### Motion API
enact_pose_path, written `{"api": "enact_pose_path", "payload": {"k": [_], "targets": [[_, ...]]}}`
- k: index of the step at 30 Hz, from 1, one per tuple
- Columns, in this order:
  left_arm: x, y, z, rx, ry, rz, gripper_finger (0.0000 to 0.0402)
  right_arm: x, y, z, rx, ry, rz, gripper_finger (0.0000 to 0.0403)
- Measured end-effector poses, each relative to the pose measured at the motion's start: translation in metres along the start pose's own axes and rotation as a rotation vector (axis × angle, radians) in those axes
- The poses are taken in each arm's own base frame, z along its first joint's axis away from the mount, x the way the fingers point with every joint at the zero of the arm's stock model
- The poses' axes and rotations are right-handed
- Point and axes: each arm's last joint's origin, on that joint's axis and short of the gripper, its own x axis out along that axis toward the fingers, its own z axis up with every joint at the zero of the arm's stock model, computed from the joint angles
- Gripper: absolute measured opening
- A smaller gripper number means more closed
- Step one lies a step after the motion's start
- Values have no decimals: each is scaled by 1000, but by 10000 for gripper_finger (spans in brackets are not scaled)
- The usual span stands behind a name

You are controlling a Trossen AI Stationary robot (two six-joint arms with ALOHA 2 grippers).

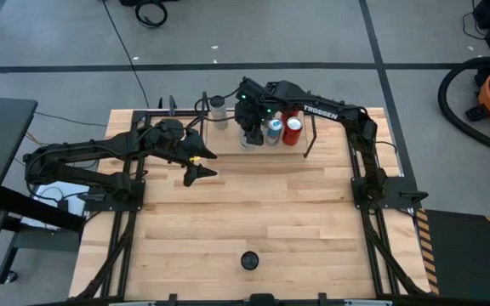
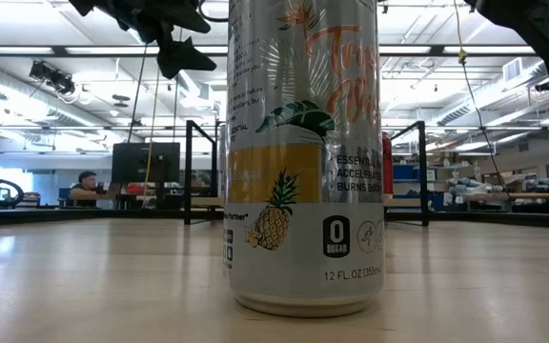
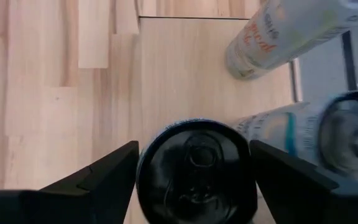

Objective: Place canned beverage on shelf
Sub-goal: Put the white blue soda can on the shelf aligned with the white blue soda can, then adjust the blue soda can on the shelf

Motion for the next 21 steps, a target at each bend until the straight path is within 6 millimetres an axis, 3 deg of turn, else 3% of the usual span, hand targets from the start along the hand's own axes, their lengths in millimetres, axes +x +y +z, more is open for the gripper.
{"api": "enact_pose_path", "payload": {"k": [6,14,21], "targets": [[0,0,0,0,0,0,314,-23,2,9,-8,-29,-8,311],[0,0,0,0,0,0,314,-75,19,9,62,57,50,311],[0,0,0,51,1,-2,314,-85,31,-5,127,196,-2,308]]}}
